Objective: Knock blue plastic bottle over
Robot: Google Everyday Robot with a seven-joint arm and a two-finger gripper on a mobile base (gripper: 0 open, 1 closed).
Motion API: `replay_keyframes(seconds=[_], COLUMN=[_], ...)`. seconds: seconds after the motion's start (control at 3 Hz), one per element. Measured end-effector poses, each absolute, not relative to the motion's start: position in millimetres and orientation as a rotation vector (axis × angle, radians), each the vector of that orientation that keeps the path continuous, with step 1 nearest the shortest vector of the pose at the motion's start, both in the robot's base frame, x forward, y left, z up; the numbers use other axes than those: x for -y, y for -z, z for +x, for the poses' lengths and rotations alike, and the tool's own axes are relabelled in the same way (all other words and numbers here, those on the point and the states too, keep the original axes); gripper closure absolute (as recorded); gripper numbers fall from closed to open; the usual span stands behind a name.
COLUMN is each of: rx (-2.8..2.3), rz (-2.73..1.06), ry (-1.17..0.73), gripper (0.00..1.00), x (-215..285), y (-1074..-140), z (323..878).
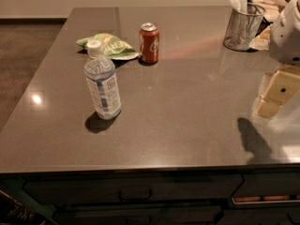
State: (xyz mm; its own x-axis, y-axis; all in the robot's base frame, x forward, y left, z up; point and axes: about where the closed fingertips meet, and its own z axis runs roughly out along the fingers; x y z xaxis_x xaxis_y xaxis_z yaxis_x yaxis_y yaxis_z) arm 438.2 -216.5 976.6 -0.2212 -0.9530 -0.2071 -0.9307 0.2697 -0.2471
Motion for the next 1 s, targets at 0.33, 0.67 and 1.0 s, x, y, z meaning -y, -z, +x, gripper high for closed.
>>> replay_keyframes(seconds=[0.33, 0.67, 1.0], rx=[-2.226, -2.179, -2.094], rz=[-1.730, -1.781, -1.795], ry=[0.088, -0.018, -0.208], gripper=[0.00, 0.00, 0.00], x=[214.8, 198.5, 160.1], y=[-977.2, -982.4, -990.5], z=[437.7, 434.0, 426.1])
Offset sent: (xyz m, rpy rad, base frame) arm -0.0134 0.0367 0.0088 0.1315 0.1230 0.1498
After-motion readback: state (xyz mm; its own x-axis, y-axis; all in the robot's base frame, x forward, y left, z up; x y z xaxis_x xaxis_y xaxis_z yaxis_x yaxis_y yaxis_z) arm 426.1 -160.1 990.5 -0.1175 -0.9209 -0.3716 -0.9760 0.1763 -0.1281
